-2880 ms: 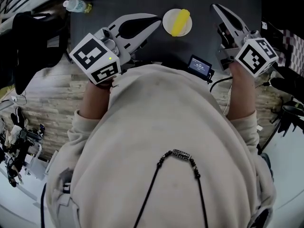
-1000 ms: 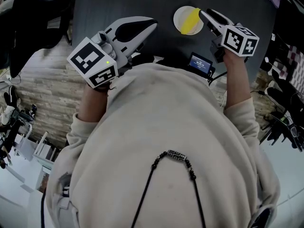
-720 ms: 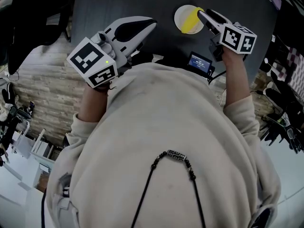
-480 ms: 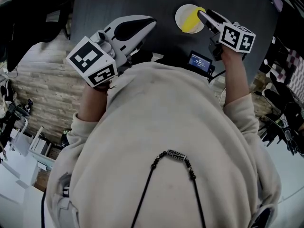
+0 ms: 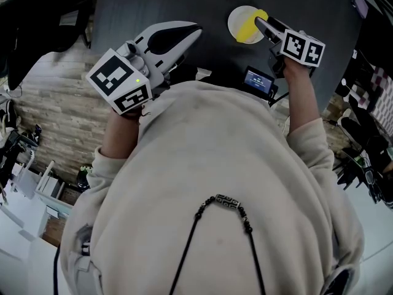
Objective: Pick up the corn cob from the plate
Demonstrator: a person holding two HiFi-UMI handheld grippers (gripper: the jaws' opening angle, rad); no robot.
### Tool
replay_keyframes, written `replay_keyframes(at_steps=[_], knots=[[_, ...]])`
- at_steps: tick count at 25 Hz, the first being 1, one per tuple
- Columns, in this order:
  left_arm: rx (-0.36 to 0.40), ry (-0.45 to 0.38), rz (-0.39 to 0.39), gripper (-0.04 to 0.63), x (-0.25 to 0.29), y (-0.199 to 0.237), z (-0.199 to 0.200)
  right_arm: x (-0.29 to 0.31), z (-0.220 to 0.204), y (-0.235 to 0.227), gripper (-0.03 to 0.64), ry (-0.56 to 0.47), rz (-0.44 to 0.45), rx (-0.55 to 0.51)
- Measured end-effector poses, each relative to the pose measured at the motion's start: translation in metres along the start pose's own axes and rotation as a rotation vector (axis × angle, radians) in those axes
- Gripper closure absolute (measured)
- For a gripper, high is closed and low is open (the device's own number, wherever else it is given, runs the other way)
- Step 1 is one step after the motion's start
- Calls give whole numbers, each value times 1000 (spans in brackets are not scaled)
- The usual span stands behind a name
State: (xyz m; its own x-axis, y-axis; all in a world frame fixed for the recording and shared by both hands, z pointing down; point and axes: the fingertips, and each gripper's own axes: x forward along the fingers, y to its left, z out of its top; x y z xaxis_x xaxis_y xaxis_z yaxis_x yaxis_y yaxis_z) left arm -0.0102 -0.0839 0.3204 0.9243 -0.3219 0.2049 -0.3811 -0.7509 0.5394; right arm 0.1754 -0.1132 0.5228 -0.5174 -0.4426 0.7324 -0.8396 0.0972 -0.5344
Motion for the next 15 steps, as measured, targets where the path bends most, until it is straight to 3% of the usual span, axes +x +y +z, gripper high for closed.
replay_keyframes(at_steps=[7,15], knots=[[-10,-1,9,591,0,4,-1,17,-19,-22,362,48,-25,79],[-29,-2,9,591,0,10,0,39,-49,-52,336,153,-123,146]])
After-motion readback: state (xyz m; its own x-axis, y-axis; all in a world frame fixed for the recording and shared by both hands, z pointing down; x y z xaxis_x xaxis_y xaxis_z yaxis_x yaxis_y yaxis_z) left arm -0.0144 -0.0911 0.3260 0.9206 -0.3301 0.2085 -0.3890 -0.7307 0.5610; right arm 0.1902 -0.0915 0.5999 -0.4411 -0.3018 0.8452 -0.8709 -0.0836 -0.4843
